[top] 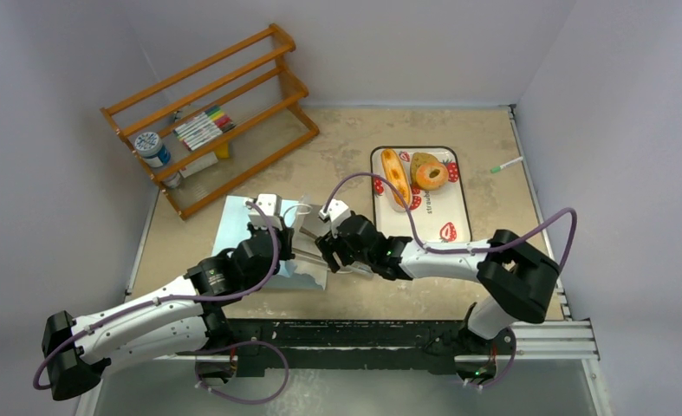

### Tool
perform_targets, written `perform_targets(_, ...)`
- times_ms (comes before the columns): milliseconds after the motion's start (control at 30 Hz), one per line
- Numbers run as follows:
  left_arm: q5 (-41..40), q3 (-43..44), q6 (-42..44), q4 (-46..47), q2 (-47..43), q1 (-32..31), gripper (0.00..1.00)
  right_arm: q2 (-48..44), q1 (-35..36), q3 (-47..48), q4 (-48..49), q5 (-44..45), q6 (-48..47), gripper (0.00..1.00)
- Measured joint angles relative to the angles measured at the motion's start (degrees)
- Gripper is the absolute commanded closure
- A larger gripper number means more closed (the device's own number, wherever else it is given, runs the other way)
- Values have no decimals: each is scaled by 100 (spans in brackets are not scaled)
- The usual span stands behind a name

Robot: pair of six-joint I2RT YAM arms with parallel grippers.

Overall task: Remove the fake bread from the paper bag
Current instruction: Pick up the clamp at the center of the board.

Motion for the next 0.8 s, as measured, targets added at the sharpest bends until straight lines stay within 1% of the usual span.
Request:
perform_targets(233, -4, 0, -4, -50, -13, 0, 100, 299, 20, -7, 7, 24, -81, 20)
perform_targets(433, -7, 0, -4, -114, -22, 0, 100, 599, 31, -7, 37, 48, -116, 21)
perform_targets(800, -15, 4, -4, -195, 9, 0, 100, 813, 48, -7, 352, -197, -208, 44)
